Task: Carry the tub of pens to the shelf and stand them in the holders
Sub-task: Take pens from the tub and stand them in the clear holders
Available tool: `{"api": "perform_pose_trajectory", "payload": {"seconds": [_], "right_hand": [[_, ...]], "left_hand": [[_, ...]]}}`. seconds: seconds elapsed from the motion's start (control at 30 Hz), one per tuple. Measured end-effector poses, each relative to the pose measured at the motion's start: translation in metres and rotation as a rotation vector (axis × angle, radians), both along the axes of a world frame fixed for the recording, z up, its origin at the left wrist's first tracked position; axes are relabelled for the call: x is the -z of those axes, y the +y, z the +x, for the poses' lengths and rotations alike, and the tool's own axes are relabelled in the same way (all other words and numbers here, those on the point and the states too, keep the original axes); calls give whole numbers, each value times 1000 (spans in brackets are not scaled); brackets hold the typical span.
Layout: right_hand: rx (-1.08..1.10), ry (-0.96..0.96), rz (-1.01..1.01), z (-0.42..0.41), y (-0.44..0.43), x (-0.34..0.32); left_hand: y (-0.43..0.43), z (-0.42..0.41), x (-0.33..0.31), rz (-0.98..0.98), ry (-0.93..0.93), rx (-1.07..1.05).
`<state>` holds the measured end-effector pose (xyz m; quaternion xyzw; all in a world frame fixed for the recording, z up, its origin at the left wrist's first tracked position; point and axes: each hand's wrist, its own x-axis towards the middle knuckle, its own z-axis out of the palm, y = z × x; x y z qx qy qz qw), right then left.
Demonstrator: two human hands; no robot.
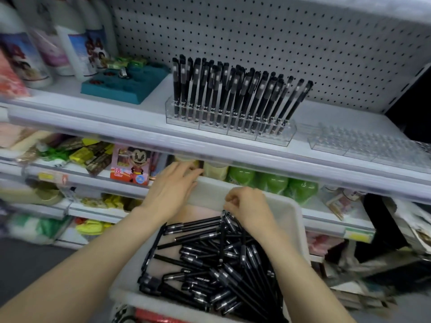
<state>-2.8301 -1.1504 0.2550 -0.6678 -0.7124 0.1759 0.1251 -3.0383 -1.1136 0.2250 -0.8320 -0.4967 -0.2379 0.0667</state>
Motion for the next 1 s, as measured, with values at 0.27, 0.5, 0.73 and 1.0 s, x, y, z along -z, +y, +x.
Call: {"api": "perform_pose_trajectory", "payload": {"seconds": [0.27, 0.5, 0.73, 1.0], "right_hand": [[-15, -139, -317, -4, -4, 27], [19, 111, -126, 3, 0, -5], [47, 513, -1, 15, 1, -42], [171, 555, 299, 36, 10, -98]], "left_hand": [[-1, 2, 4, -98, 63, -46], [-5, 3, -8, -189, 120, -71], [7, 1, -32, -132, 182, 38], [34, 29, -95, 160, 0, 164]]}}
